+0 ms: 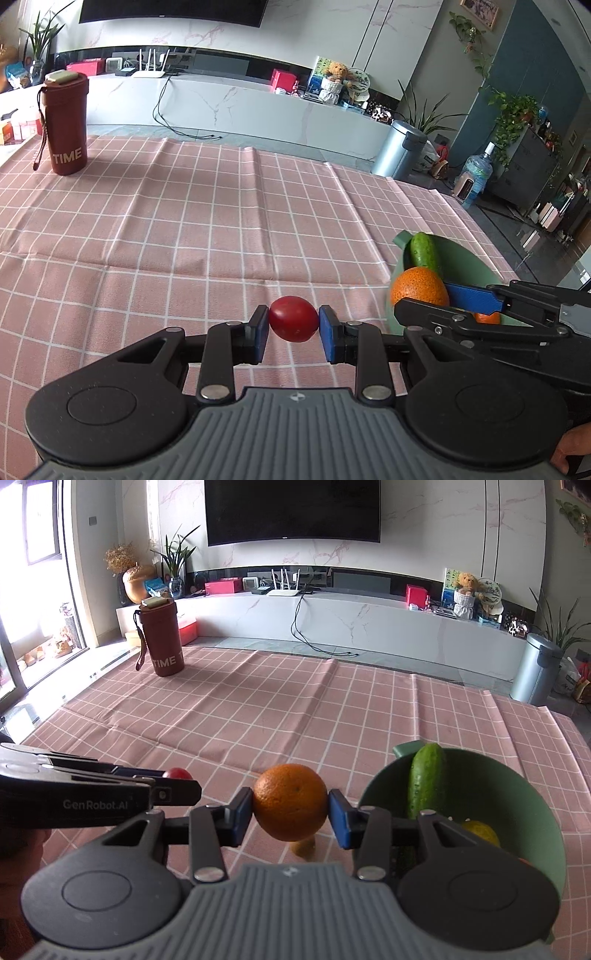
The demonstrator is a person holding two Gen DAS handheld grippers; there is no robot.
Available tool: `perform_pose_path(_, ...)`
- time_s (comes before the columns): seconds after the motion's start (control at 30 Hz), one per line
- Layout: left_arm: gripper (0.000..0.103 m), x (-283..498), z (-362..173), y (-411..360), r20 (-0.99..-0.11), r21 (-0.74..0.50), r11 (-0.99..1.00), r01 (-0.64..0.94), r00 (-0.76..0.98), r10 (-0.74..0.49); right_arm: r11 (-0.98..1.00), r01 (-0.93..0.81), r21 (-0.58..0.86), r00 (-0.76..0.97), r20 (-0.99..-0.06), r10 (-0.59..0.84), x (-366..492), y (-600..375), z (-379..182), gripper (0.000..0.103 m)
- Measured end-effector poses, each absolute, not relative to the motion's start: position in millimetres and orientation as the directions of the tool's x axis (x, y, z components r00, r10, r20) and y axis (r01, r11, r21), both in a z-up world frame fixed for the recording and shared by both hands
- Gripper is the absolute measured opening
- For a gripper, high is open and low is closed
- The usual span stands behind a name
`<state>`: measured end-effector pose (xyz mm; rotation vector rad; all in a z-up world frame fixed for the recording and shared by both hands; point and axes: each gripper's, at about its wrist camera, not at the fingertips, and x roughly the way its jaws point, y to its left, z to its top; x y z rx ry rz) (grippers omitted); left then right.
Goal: Organize fruits
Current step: 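Lower tomato and orange into the colander while both tools open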
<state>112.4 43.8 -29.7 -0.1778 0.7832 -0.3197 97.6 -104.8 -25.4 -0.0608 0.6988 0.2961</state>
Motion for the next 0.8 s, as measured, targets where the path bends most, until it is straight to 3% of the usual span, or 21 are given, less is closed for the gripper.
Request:
perform_pose_path(0.33, 0.032, 117.7, 0.2, -31.3, -0.650, -0.263, 0.881, 0.394, 0.602, -0.464, 0.963, -0.267, 0.041, 0.700, -0.678, 0.223, 83.4, -185.4, 7.3, 0.041)
perform_pose_path(0.8, 0.032, 136.6, -34.7, -118.5, -0.772, -0.230, 0.826, 0.515, 0.419, -0.477, 0.956, -0.289, -0.053, 0.642, -0.751, 0.153, 103.9, -265.6, -11.0, 0.041)
